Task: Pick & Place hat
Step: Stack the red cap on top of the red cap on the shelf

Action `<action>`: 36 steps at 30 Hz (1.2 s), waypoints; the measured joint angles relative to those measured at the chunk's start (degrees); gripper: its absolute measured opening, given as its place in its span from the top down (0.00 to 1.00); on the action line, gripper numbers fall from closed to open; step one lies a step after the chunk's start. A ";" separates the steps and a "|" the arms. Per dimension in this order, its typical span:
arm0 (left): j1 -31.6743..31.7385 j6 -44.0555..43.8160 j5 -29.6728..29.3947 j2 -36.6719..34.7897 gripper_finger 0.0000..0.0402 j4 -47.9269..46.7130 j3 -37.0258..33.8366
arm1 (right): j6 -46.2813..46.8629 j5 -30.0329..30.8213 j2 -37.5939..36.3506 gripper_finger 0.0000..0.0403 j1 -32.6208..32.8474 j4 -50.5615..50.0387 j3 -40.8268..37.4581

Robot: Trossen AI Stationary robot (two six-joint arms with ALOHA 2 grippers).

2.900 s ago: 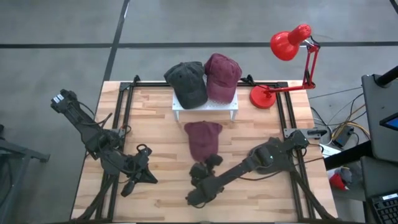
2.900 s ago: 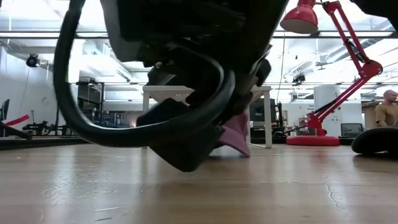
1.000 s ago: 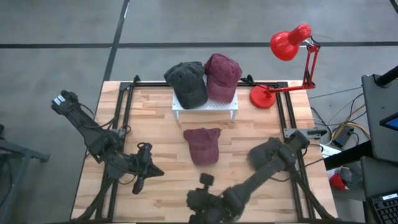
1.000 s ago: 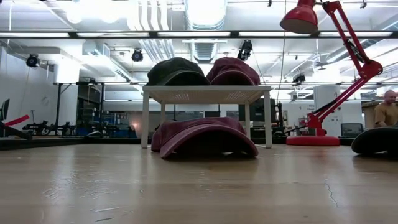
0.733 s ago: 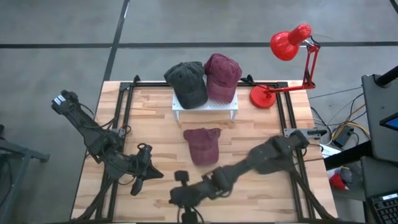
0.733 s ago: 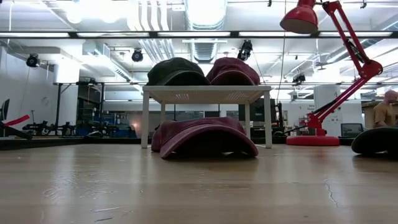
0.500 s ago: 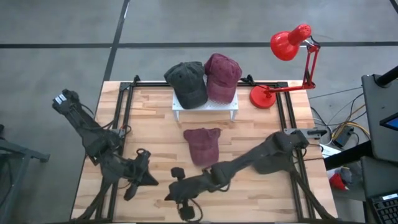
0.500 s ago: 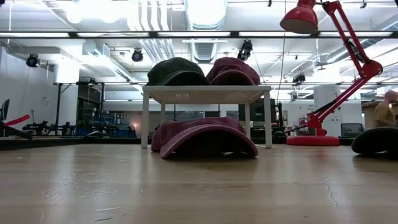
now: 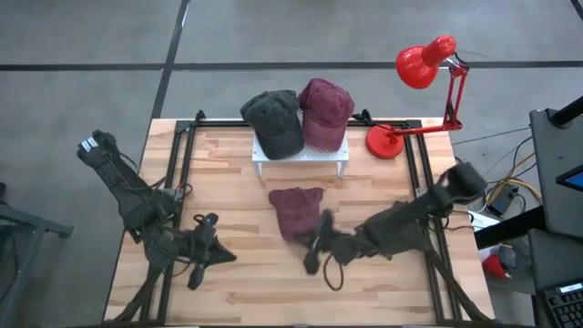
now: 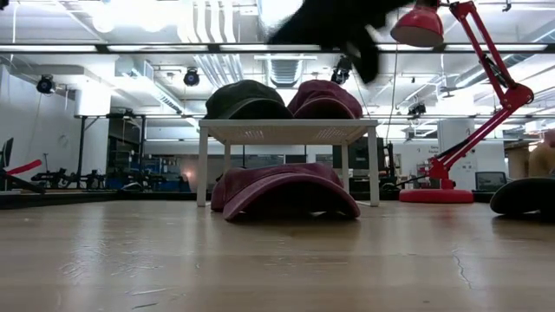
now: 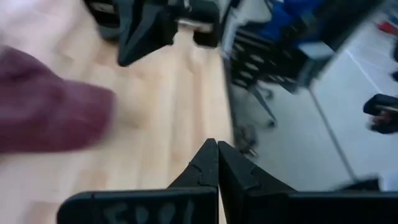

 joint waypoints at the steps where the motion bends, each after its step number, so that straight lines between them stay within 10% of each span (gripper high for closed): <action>1: 0.12 0.12 -1.71 -0.03 1.00 -0.12 0.00 | 5.16 3.16 -2.05 0.98 -0.06 -3.77 -1.92; 10: 3.40 0.24 -16.31 -0.85 1.00 -1.43 0.00 | 23.69 2.03 -11.02 0.98 -4.73 -30.51 -5.62; 21: 7.73 1.14 -16.38 -0.96 1.00 -2.87 0.00 | 1.79 -19.13 -9.22 0.72 -12.92 -30.16 -1.94; 36: 7.97 0.90 -16.23 -0.96 1.00 -4.96 0.00 | -17.87 -23.31 2.95 0.56 -19.43 -36.94 11.65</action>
